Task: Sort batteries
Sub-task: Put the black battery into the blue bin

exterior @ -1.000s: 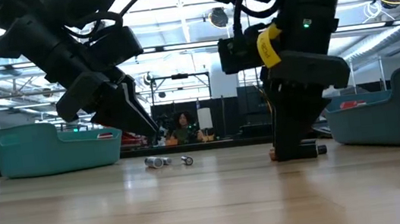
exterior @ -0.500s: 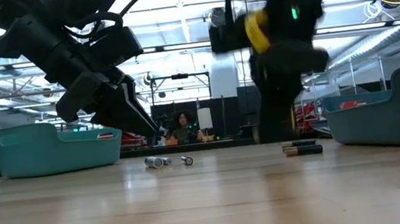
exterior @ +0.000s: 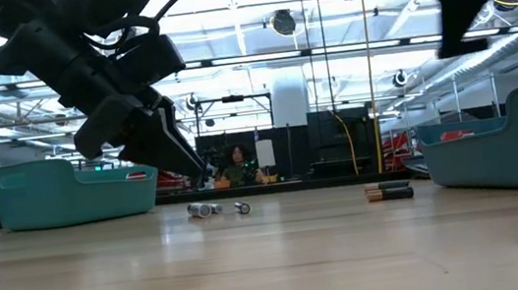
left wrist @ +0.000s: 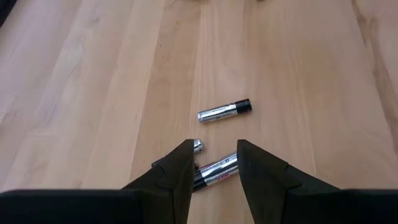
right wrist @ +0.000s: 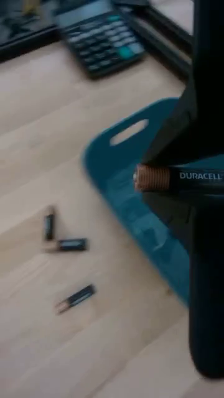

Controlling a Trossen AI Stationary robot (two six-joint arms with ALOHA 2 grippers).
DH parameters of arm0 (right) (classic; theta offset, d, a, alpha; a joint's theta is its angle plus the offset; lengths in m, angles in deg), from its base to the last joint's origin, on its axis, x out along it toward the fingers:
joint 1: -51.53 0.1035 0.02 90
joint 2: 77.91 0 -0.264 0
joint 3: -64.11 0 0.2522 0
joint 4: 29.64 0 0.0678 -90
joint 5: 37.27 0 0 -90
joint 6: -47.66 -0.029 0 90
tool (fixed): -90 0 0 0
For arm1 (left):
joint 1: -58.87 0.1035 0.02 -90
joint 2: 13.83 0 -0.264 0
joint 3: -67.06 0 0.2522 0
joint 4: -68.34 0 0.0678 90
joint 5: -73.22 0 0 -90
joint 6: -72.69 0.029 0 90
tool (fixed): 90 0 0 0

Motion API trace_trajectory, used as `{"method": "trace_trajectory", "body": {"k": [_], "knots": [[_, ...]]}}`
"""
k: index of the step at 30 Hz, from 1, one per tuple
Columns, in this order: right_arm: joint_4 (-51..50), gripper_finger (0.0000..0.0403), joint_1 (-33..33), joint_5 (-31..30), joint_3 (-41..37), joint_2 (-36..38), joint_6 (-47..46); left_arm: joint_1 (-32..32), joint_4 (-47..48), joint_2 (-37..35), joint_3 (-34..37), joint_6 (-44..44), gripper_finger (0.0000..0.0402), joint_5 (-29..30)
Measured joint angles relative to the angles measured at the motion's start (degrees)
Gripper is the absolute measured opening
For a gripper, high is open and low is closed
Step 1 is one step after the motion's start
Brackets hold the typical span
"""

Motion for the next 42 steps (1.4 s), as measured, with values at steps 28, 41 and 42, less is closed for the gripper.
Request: {"method": "trace_trajectory", "body": {"k": [28,41,42], "knots": [[36.7,0.0151,-13.9,16.1,-3.8,-12.7,34.3,0.0,-0.4,0.0,0.0,-0.2,0.0132,1.1],[38.4,0.0133,-15.1,22.5,-6.7,-18.6,36.4,0.0,0.1,0.0,0.0,-0.2,0.0132,1.1],[39.0,0.0124,-15.2,22.7,-7.2,-18.9,36.6,0.0,0.0,0.0,0.0,-0.2,0.0132,1.1]]}}
